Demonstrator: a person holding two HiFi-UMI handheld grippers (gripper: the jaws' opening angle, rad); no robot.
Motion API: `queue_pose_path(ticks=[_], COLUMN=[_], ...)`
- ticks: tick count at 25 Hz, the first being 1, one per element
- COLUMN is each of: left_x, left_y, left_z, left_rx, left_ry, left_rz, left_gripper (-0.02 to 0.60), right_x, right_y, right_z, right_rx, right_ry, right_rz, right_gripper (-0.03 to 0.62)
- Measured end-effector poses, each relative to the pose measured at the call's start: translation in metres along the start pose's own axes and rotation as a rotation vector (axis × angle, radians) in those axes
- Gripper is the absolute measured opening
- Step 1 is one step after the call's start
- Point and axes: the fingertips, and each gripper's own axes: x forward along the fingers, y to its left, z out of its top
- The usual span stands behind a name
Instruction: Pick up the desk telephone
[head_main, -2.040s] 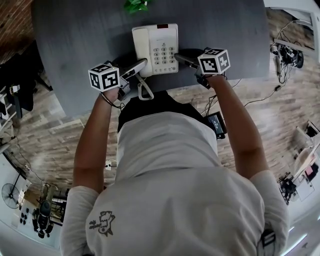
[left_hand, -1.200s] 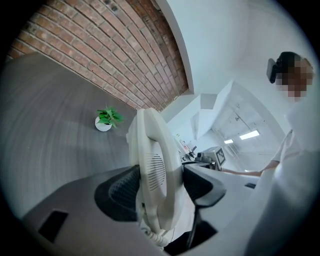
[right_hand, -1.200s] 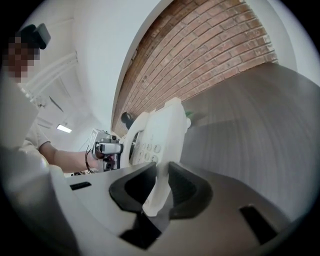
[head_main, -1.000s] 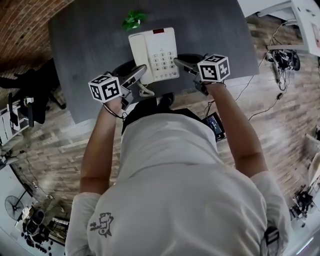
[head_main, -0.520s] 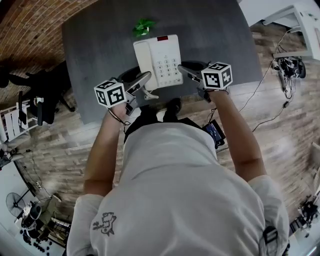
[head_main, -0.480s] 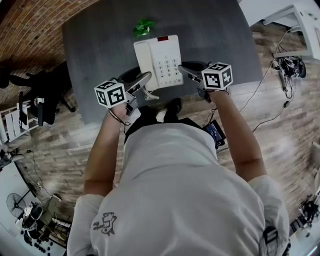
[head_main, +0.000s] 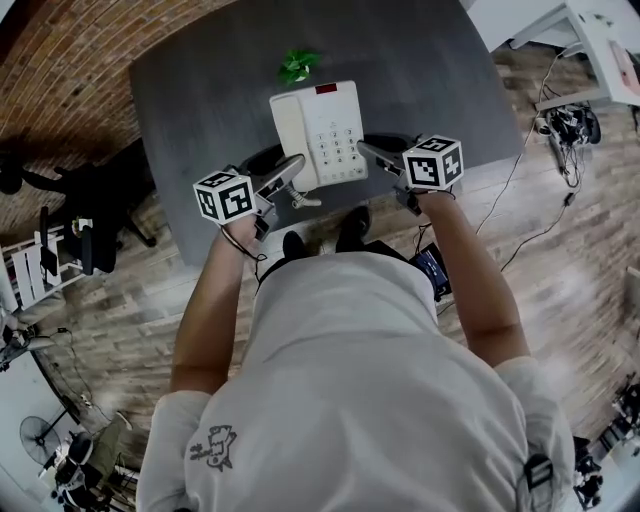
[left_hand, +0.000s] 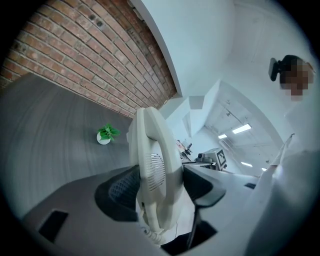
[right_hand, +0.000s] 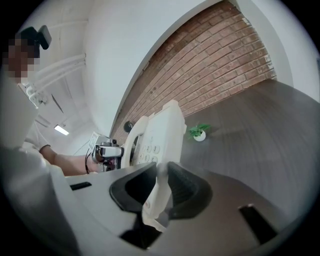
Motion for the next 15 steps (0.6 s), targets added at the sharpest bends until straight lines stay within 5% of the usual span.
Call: queue_pose_path(ticks=[9,15], left_x=[-0.098,-0.171], left_y=[0.023,0.022], left_z=[0.007,-0.024], left_rx=[0.037,0.093], left_ry=[0.006,0.002], left_rz=[-0.057,-0.092], left_gripper=[0.287,0.287], right_x=[0.056,0.077], right_y=[0.085,0.153], right_z=[-0.008,-0.047], right_rx=[-0.012,-0.043], right_ry=[-0.043,-0.099], right_rz=[-0.06,-0.097], right_gripper=[0.078,0.077])
